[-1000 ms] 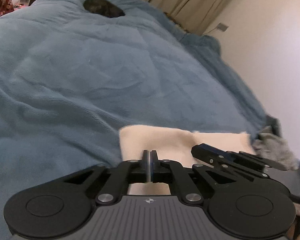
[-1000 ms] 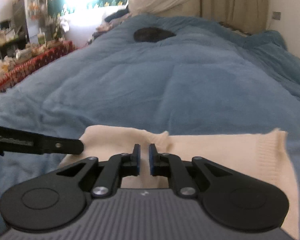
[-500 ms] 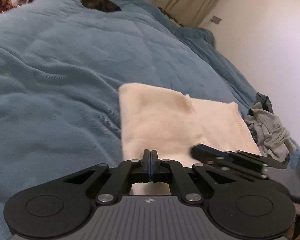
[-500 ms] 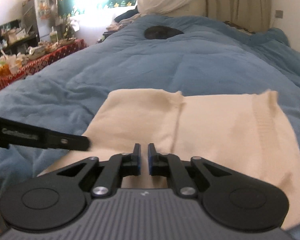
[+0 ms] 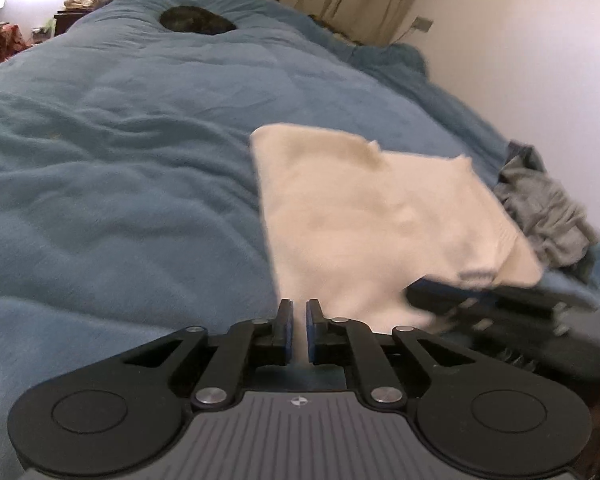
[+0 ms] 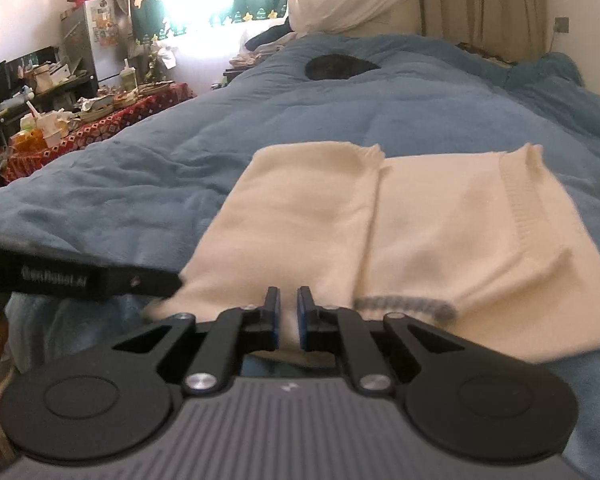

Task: Fold clothes

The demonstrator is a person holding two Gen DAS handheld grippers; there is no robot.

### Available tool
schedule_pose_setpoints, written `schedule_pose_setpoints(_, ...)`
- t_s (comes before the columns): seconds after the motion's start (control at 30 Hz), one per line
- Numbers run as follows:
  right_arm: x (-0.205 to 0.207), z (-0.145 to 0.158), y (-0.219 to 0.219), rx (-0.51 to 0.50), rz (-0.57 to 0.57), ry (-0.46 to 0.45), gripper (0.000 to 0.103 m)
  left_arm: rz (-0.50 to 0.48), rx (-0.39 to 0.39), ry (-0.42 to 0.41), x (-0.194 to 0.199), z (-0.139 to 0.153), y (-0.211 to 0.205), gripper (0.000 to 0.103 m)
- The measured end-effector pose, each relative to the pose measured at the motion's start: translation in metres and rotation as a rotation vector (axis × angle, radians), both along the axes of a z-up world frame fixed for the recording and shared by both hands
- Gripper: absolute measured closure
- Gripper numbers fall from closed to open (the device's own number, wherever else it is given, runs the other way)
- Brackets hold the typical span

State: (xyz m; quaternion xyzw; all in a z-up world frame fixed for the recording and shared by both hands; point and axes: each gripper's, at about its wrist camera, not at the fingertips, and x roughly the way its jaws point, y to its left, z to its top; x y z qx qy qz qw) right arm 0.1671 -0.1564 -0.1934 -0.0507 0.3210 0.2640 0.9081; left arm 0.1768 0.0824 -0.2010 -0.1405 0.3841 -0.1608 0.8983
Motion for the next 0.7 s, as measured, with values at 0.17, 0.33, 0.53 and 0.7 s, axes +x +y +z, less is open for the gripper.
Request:
schedule_pose_setpoints(0.17,-0.011,0.015,0.001,0.041,0.015,-0.025,0.092,0.022,-0.108,-0.072,-0.011,0.019,0.008,0.099)
schedule_pose_setpoints(0.33,-0.011,0.008,0.011,0.006,0.021,-0.01,0.092,-0.061,-0.082,-0.086,-0.005,0.021,-0.022,0.098)
schedule_pose_setpoints(0.53,-0.013,-0.01,-0.006,-0.015,0.003,-0.005,0.095,-0.062,-0.037,-0.045,-0.007,-0.007,-0.023,0.1)
schedule_pose_setpoints(0.7,-0.022,0.0,-0.018,0.016,-0.007,-0.002,0.091,-0.05,-0.036,-0.039,-0.018,-0.001,-0.016,0.101)
